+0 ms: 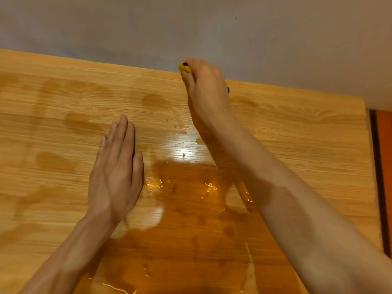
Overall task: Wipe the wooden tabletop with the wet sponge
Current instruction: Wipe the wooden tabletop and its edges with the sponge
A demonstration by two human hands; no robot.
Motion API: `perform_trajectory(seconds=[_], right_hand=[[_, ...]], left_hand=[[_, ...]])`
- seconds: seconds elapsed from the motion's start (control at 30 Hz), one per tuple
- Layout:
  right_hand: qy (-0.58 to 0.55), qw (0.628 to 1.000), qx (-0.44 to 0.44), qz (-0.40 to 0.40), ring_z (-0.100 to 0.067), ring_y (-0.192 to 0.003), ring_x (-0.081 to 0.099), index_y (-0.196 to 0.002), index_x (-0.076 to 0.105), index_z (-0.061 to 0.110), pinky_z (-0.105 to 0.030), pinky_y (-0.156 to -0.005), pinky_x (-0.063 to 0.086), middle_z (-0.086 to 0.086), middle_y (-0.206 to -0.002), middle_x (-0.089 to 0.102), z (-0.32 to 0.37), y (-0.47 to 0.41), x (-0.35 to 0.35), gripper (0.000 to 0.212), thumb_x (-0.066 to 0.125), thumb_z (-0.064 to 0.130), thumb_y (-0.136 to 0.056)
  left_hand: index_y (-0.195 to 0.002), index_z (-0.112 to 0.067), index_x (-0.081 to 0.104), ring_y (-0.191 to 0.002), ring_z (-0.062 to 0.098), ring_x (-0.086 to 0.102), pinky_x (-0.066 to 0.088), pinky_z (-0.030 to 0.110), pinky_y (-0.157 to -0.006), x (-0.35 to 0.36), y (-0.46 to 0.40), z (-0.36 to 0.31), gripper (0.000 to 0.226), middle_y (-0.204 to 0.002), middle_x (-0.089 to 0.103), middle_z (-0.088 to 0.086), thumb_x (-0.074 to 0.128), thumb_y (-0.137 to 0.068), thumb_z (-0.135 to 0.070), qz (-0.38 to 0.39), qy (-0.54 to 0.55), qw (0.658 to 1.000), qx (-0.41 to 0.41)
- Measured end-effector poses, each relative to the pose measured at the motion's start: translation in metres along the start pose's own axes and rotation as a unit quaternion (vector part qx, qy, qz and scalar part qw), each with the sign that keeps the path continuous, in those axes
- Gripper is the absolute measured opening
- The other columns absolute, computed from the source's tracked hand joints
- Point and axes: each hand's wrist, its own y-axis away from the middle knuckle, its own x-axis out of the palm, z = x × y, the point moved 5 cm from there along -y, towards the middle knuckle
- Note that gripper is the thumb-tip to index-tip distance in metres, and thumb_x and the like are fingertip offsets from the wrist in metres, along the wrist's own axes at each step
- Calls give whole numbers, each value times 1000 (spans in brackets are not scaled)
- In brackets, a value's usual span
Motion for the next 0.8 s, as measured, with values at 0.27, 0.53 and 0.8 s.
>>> perform_trajectory(seconds=[0.27,0.53,0.8], right_hand=[[55,992,-116,13,-26,-141,35,-137,50,6,-38,-120,24,-11,-145,48,-7,124,8,41,57,14,-98],[40,998,-39,-2,-26,-150,9,-150,30,18,-42,-123,6,-6,-158,26,-24,99,9,46,38,17,-105],[70,997,-17,16,-25,-150,5,-150,29,16,-40,-123,1,-4,-160,21,-35,56,-1,47,33,26,-105]], left_hand=[[-158,-4,22,-157,19,7,3,35,-128,1,1,-1,56,-168,15,9,26,-107,-27,-20,9,1000,9],[-159,-6,19,-157,18,5,1,35,-128,1,3,0,57,-168,12,6,25,-107,-29,-10,9,1000,4],[-159,-5,20,-157,19,6,3,35,-128,2,-1,1,56,-168,13,8,25,-107,-26,-19,8,1000,8]])
